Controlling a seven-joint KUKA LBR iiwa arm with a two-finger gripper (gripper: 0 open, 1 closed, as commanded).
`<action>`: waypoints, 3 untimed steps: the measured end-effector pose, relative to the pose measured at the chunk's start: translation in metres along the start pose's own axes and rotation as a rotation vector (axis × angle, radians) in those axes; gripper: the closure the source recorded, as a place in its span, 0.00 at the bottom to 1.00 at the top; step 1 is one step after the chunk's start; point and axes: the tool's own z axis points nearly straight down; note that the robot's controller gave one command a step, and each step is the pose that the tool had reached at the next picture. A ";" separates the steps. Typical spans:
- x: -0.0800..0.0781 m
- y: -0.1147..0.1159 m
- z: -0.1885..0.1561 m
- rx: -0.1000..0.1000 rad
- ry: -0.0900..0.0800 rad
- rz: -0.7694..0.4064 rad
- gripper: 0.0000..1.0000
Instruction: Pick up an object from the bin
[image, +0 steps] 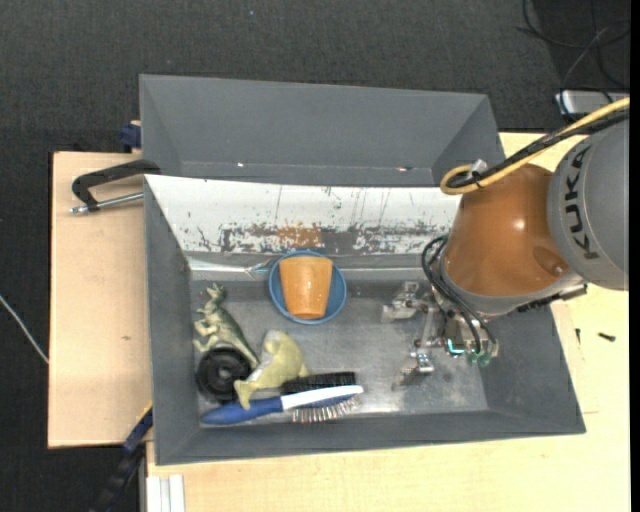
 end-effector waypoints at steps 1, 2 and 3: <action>-0.056 0.175 0.071 0.008 -0.007 -0.167 0.00; -0.043 0.111 0.043 0.002 -0.010 -0.063 0.00; -0.036 0.171 0.044 -0.001 -0.014 -0.235 0.00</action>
Offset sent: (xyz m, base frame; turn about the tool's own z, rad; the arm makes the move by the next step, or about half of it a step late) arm 0.0530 0.1748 -0.0749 -0.1609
